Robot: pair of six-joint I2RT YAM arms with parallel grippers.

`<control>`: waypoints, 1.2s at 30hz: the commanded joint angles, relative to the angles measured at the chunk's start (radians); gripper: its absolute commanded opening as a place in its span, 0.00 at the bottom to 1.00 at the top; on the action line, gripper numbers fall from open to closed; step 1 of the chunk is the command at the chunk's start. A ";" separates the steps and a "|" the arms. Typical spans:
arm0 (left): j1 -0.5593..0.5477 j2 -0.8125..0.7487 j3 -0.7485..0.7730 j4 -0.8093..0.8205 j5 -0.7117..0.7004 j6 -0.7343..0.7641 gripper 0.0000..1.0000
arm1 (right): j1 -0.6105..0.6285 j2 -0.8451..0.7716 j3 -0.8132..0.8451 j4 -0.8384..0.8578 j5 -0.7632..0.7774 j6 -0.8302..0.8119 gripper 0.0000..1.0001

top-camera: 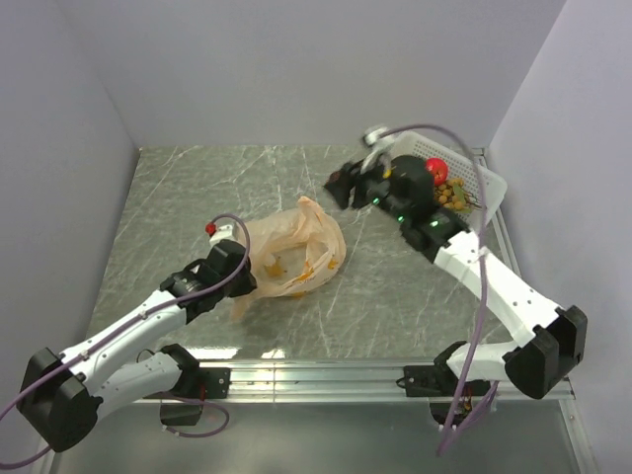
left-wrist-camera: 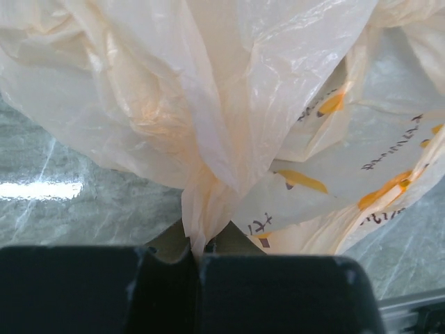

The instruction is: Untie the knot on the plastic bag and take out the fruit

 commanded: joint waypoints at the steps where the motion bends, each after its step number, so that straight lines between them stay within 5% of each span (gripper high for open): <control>1: 0.005 -0.056 0.066 -0.032 0.028 0.049 0.01 | -0.161 -0.033 0.071 -0.057 0.225 0.075 0.03; 10: 0.006 -0.168 0.096 -0.077 0.080 0.168 0.01 | -0.505 0.068 0.092 -0.040 0.369 0.216 0.04; 22: 0.012 -0.211 0.070 -0.048 0.064 0.187 0.00 | -0.665 0.375 0.247 -0.072 0.466 0.271 0.14; 24: 0.019 -0.223 0.069 -0.049 0.051 0.184 0.01 | -0.671 0.443 0.269 -0.092 0.481 0.268 0.41; 25: 0.020 -0.228 0.070 -0.052 0.046 0.184 0.00 | -0.674 0.468 0.307 -0.115 0.484 0.270 0.62; 29: 0.034 -0.240 0.067 -0.051 0.035 0.176 0.00 | -0.677 0.525 0.362 -0.198 0.472 0.285 0.94; 36: 0.058 -0.257 0.067 -0.055 0.017 0.162 0.00 | -0.671 0.305 0.225 -0.161 0.396 0.314 0.99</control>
